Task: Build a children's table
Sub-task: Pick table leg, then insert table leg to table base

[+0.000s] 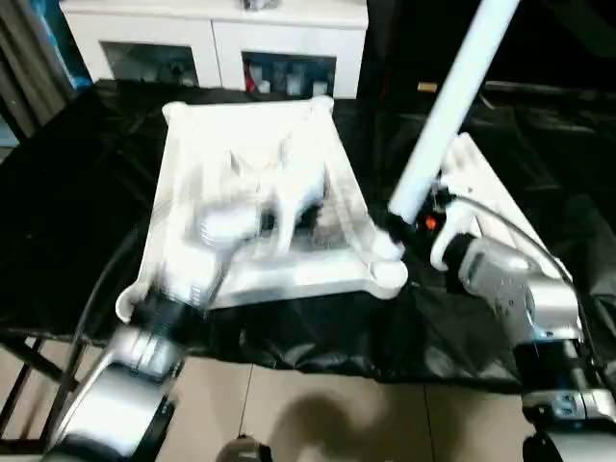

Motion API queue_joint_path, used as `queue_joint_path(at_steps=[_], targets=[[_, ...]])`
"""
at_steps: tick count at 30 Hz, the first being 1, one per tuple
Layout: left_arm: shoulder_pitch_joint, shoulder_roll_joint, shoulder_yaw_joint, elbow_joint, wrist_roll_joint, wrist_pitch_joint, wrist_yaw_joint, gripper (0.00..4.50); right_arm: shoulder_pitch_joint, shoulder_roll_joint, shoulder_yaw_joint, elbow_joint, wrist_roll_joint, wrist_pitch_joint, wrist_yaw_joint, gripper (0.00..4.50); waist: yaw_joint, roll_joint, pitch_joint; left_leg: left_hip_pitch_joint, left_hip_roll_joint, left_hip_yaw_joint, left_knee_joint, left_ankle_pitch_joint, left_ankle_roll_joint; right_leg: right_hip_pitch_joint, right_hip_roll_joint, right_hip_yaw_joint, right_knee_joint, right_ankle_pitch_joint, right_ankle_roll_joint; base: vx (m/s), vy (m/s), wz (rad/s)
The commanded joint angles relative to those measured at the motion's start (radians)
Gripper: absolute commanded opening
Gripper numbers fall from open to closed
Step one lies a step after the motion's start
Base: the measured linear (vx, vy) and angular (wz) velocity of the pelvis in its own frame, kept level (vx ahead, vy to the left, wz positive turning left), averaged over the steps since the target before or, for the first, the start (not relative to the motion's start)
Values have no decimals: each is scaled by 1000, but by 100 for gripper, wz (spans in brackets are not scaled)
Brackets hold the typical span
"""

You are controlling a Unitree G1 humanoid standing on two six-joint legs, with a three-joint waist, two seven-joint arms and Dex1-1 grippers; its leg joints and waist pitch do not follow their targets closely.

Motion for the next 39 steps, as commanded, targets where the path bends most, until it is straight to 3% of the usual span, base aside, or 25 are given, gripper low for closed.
queue_joint_path(at_steps=[1,5,8,9,11,13,16,17,18,20,22,23,26,29,30,31,35,39], targets=[[-3,7,-17,25,28,-38,-12,298,5,-9,-10,-50,1,-13,2,193,-10,12,-82,41,61,-34,-71,-185,-38,46,-78,52,-76,-23,-202,0,0,0],[-2,14,-31,110,63,-97,-22,298,23,-21,6,-81,1,-7,36,193,-11,8,-79,40,60,-34,-73,-201,-37,49,-80,53,-77,-26,-205,0,0,0],[-14,15,-38,161,72,-134,-44,259,34,-34,29,-98,-6,-4,57,193,-18,10,-80,40,60,-35,-73,-203,-37,49,-80,52,-78,-26,-214,0,0,0],[-24,18,-44,193,77,-154,-69,259,40,-43,44,-105,-12,-1,67,193,-20,20,-80,40,58,-36,-72,-205,-38,49,-81,52,-78,-31,-217,0,0,0],[-38,21,-53,229,85,-170,-102,223,50,-53,56,-120,-10,7,84,193,-26,12,-80,38,58,-36,-72,-205,-34,53,-80,53,-77,-20,-222,0,0,0],[-51,20,-55,264,93,-183,-126,217,60,-60,60,-138,-3,20,101,193,-25,21,-81,37,58,-35,-69,-196,-20,53,-83,54,-76,-8,-228,0,0,0],[-63,16,-58,300,99,-193,-155,189,71,-74,73,-155,-9,31,119,193,-26,16,-80,36,57,-34,-68,-185,-6,55,-81,52,-77,-1,-239,0,0,0],[-69,14,-62,317,107,-198,-159,189,75,-81,79,-158,-13,33,121,193,-26,26,-79,37,59,-35,-68,-192,-5,52,-82,52,-79,-14,-244,0,0,0],[-73,13,-64,331,114,-202,-158,179,78,-87,85,-158,-15,32,128,193,-28,21,-79,37,58,-34,-67,-196,-3,54,-82,53,-80,-22,-246,0,0,0],[-81,11,-67,359,125,-209,-158,152,81,-93,93,-159,-17,30,135,193,-29,21,-78,36,57,-34,-66,-194,2,54,-82,53,-82,-38,-244,0,0,0],[-93,11,-70,404,143,-220,-149,138,84,-97,99,-160,-23,33,136,193,-28,24,-79,36,58,-35,-66,-195,3,53,-83,52,-83,-62,-242,0,0,0],[-93,11,-70,407,144,-221,-148,126,84,-97,100,-161,-24,34,137,193,-29,30,-79,37,59,-35,-66,-197,1,51,-83,52,-83,-65,-242,0,0,0],[-99,9,-57,438,146,-225,-158,100,81,-96,104,-156,-30,34,137,193,-32,24,-80,36,59,-35,-66,-197,6,54,-84,52,-81,-50,-251,0,0,0],[-101,10,-50,447,147,-229,-160,69,75,-95,108,-148,-31,30,137,193,-34,25,-79,35,59,-34,-66,-199,10,53,-84,52,-83,-59,-253,0,0,0],[-102,10,-44,452,145,-230,-165,61,71,-94,110,-141,-32,27,138,193,-35,12,-79,35,59,-33,-67,-197,14,54,-83,52,-85,-64,-252,0,0,0],[-102,10,-38,455,141,-230,-171,54,68,-93,112,-135,-32,24,139,193,-32,17,-79,35,59,-34,-66,-193,15,53,-85,52,-83,-70,-253,0,0,0],[-98,20,-36,457,143,-229,-190,11,52,-87,116,-105,-40,10,141,193,-33,16,-76,35,60,-33,-68,-199,14,50,-86,53,-87,-120,-244,0,0,0],[-97,22,-34,462,146,-232,-193,0,45,-83,118,-90,-44,3,143,193,-33,17,-76,35,60,-33,-67,-198,13,49,-87,54,-88,-123,-242,0,0,0]])
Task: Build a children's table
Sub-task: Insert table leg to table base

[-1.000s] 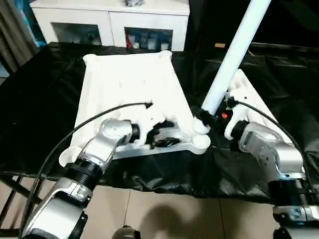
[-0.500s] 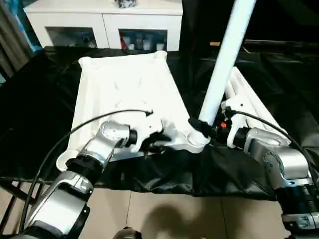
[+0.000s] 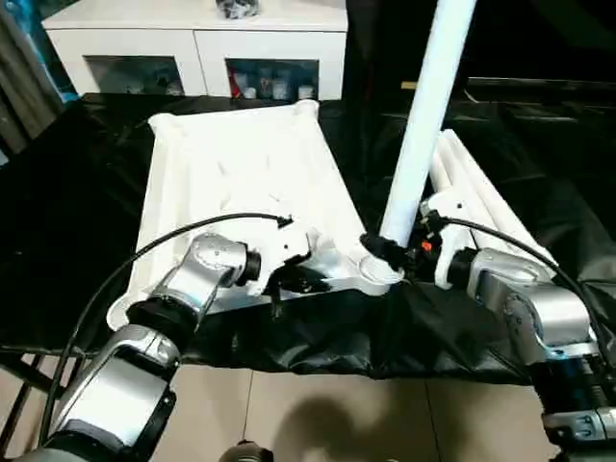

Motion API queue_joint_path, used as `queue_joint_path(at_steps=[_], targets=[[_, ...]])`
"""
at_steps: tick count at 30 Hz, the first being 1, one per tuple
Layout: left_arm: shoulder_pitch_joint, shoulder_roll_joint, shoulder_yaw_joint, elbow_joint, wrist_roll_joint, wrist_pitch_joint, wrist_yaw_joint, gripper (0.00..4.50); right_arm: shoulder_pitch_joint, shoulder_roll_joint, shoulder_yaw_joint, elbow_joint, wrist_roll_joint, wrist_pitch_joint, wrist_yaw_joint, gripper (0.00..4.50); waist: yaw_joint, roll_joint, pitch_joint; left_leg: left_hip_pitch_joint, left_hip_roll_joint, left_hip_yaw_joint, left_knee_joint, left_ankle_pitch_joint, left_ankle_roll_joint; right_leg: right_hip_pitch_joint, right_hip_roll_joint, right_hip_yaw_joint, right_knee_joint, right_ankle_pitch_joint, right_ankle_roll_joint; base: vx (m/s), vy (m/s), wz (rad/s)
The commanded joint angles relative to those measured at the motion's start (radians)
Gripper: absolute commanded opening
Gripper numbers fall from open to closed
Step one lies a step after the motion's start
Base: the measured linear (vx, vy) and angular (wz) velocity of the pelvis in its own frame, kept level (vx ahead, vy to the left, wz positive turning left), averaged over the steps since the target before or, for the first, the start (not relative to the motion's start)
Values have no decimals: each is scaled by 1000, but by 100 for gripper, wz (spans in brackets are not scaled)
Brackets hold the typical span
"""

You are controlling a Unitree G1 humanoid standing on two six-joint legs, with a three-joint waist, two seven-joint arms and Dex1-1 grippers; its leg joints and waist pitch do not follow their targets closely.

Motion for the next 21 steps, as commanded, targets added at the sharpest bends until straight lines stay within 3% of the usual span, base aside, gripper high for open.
queue_joint_path(at_steps=[1,10,14,17,18,21], targets=[[-8,15,11,22,15,3,-9,0,-28,6,7,22,-8,-29,4,193,2,-15,-74,29,61,-33,-68,-195,15,44,-86,52,-88,-120,-240,0,0,0],[7,5,28,-4,-14,-5,-57,0,-63,36,18,111,-20,-59,23,193,-1,-12,-73,28,60,-33,-68,-199,17,44,-87,52,-87,-128,-246,0,0,0],[14,-3,25,-25,-13,1,-63,0,-82,45,28,147,-23,-66,39,193,1,-12,-75,28,61,-31,-67,-176,26,43,-85,51,-82,-87,-253,0,0,0],[14,-5,25,-26,-12,2,-62,0,-85,45,32,153,-25,-67,45,193,2,-14,-73,28,62,-31,-67,-185,25,43,-87,51,-85,-107,-252,0,0,0],[12,-8,26,-27,-12,2,-61,0,-86,44,36,161,-26,-64,55,193,1,-20,-73,28,62,-30,-68,-186,26,43,-87,51,-86,-111,-250,0,0,0],[11,-13,34,-30,-10,2,-62,0,-83,42,38,178,-32,-71,69,193,4,-18,-72,28,62,-31,-68,-182,28,43,-88,52,-86,-131,-244,0,0,0]])
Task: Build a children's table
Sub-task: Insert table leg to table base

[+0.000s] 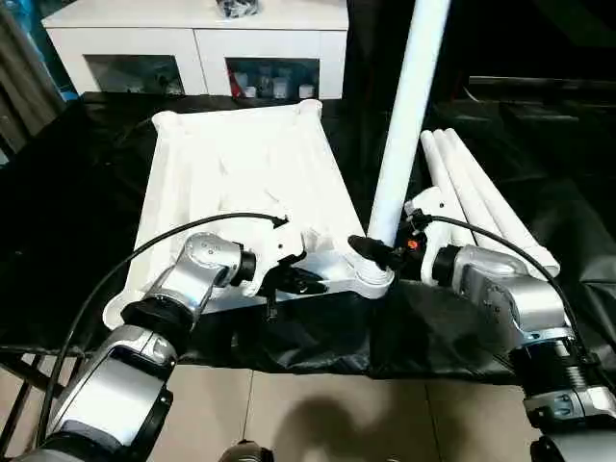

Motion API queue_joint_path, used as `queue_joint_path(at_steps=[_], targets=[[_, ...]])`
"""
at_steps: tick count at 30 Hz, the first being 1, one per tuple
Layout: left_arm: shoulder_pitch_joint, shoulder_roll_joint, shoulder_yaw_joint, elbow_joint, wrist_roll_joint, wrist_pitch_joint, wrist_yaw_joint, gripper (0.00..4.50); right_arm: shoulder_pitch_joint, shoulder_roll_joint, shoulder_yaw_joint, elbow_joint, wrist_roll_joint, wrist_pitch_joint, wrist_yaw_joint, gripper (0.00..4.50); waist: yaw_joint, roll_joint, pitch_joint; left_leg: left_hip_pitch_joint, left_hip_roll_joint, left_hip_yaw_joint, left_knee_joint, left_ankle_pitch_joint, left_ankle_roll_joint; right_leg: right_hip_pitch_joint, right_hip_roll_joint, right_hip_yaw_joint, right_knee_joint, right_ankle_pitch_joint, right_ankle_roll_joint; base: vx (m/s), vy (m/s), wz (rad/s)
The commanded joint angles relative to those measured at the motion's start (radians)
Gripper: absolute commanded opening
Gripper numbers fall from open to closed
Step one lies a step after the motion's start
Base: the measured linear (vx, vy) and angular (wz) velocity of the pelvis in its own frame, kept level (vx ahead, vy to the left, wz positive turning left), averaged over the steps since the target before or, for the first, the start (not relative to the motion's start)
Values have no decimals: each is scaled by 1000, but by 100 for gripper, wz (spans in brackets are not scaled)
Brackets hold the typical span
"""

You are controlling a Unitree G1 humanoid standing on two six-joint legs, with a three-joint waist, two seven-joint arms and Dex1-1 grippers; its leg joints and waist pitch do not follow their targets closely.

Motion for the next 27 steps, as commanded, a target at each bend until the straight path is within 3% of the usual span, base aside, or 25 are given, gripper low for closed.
queue_joint_path(at_steps=[1,12,18,20,23,24,27], targets=[[5,-16,13,-28,-10,-4,-13,0,-7,1,13,21,-12,-8,16,193,3,-17,-73,29,63,-31,-67,-182,28,43,-88,52,-85,-130,-243,0,0,0],[15,-24,42,-49,-33,18,-4,0,80,26,-81,96,47,-39,3,193,6,-16,-74,29,63,-31,-68,-182,36,43,-89,51,-86,-115,-249,0,0,0],[15,-32,49,-43,-32,23,15,0,137,37,-89,112,57,-84,28,193,8,-15,-73,30,64,-31,-69,-189,37,43,-88,50,-88,-122,-248,0,0,0],[11,-40,53,-33,-29,22,36,0,164,56,-122,142,70,-117,12,193,11,-8,-73,30,65,-32,-69,-198,35,42,-92,51,-90,-135,-248,0,0,0],[8,-44,55,-29,-26,24,45,0,184,63,-135,169,63,-157,-2,193,10,-9,-68,36,66,-34,-77,-251,20,40,-91,50,-101,-208,-236,0,0,0],[8,-45,55,-28,-26,24,45,0,187,63,-134,170,61,-161,-2,193,11,-4,-66,38,67,-35,-78,-265,14,38,-92,51,-103,-228,-232,0,0,0],[7,-47,55,-25,-21,22,53,0,206,64,-129,164,53,-202,-6,193,8,-3,-62,46,68,-39,-86,-324,-10,39,-95,52,-114,-315,-211,0,0,0]])
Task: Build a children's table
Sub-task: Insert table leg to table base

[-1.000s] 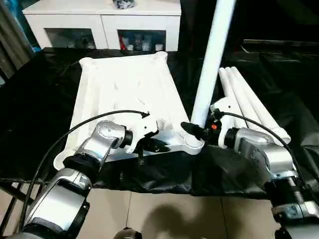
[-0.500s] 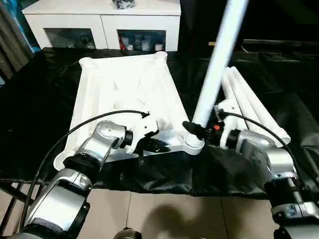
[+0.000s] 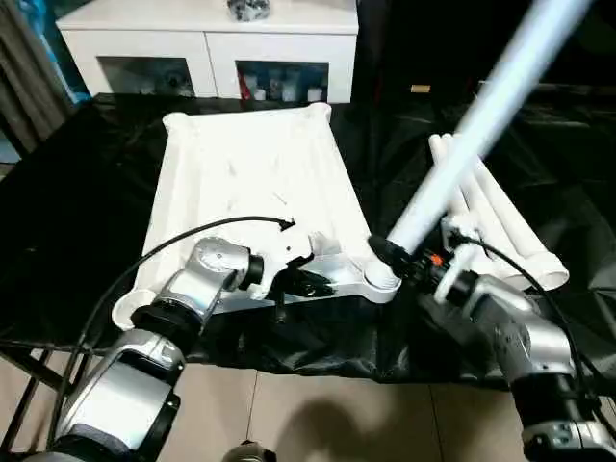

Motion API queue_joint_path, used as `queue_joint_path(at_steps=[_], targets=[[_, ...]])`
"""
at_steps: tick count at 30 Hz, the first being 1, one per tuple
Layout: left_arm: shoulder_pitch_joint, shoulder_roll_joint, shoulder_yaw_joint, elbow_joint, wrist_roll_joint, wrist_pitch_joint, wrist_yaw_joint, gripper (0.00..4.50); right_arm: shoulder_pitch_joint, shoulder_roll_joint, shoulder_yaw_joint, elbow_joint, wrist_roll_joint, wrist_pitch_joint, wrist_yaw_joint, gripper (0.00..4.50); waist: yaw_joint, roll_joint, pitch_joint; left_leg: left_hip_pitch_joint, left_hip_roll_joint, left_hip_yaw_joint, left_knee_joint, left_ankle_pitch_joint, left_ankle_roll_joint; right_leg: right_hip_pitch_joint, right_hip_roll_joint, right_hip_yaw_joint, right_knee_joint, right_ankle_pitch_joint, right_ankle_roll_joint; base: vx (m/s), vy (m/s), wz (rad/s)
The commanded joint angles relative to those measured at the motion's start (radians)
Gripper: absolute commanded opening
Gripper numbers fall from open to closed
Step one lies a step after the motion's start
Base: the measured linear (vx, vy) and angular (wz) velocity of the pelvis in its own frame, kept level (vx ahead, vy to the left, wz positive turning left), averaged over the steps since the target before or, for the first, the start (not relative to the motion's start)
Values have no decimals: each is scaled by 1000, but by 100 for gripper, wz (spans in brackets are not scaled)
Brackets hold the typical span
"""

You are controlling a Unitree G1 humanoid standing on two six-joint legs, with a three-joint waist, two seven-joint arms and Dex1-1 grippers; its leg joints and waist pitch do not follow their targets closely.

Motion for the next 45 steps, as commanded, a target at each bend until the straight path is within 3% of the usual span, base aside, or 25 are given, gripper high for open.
queue_joint_path(at_steps=[1,6,14,18,20,25,36,40,45], targets=[[-7,-10,50,-14,-28,-10,11,0,53,-8,23,74,-57,18,-35,193,-5,-9,-58,33,69,-39,-82,-323,-13,24,-96,53,-104,-314,-208,0,0,0],[-8,-9,46,-13,-23,-12,14,0,67,-15,48,42,-98,-14,-41,193,-5,-11,-60,30,69,-38,-84,-292,-4,25,-94,55,-100,-256,-213,0,0,0],[-7,1,36,-12,-5,-25,14,0,47,-90,182,-68,-184,33,23,193,-4,-11,-59,30,68,-39,-86,-287,2,27,-92,55,-102,-267,-203,0,0,0],[-7,3,32,-9,-1,-30,9,0,19,-103,216,-62,-196,57,60,193,-5,-11,-57,30,68,-39,-85,-299,2,25,-94,56,-105,-289,-203,0,0,0],[-7,4,30,-9,1,-33,4,0,11,-108,228,-55,-200,57,77,193,-5,-17,-57,30,69,-39,-86,-298,2,25,-93,56,-104,-295,-200,0,0,0],[-10,15,13,-14,10,-47,-35,0,-19,-121,273,3,-215,38,152,193,-6,-13,-58,29,69,-38,-86,-295,5,25,-93,55,-103,-275,-209,0,0,0],[-12,46,-12,-45,-4,-109,-195,0,-2,-128,307,22,-210,-14,278,193,0,-5,-62,28,73,-37,-88,-274,19,30,-92,51,-93,-166,-246,0,0,0],[-20,57,-31,-41,12,-116,-229,0,-10,-126,326,24,-223,-34,304,193,0,4,-61,33,76,-38,-92,-312,1,28,-93,52,-94,-174,-257,0,0,0],[-36,45,-17,-12,24,-117,-183,0,-14,-111,318,29,-227,-40,297,193,-3,1,-57,37,76,-39,-97,-353,-20,28,-94,53,-98,-212,-255,0,0,0]])
